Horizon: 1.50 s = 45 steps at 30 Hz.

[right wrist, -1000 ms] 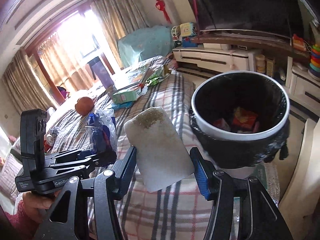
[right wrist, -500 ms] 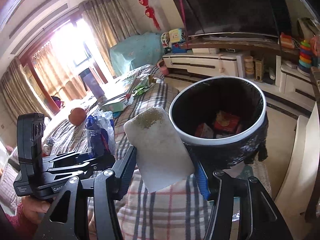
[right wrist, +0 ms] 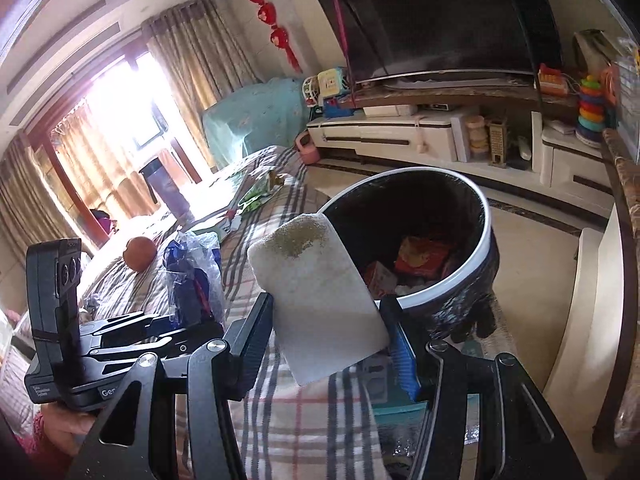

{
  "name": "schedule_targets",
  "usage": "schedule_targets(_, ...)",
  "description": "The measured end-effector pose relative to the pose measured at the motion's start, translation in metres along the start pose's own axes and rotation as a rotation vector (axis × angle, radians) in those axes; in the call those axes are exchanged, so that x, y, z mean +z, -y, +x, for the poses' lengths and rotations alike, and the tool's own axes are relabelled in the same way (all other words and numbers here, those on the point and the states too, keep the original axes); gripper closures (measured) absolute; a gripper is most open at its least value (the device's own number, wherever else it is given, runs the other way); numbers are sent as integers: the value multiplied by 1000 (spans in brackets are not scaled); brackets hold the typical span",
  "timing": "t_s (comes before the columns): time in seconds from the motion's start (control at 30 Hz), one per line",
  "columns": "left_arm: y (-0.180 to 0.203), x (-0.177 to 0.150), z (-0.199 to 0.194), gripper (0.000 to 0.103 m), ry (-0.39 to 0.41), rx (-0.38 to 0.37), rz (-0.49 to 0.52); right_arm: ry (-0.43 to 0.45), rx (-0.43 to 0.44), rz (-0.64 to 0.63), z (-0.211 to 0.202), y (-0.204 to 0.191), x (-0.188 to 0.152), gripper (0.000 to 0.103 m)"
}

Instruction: Collect trash

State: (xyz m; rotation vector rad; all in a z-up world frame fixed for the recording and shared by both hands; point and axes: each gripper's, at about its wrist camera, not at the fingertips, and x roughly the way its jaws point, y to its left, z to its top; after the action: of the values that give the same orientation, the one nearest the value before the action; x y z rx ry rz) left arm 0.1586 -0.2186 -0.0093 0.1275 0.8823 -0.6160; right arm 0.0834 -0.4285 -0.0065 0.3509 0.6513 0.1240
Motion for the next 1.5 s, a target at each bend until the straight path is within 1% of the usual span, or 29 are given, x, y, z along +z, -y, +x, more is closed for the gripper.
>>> schedule_targets(0.4, 20, 20, 11, 72, 7, -23, 39, 19, -32, 7, -5, 8, 11, 48)
schedule_targets(0.57, 25, 26, 15, 72, 5, -27, 47, 25, -44, 14, -4, 14, 21, 48)
schedule_targets(1.03, 26, 42, 28, 72, -7, -29, 49, 16, -80, 40, 9, 31, 34, 47)
schedule_targets(1.5, 36, 62, 46, 72, -22, -58, 56, 7, -108, 44, 19, 40, 50, 47)
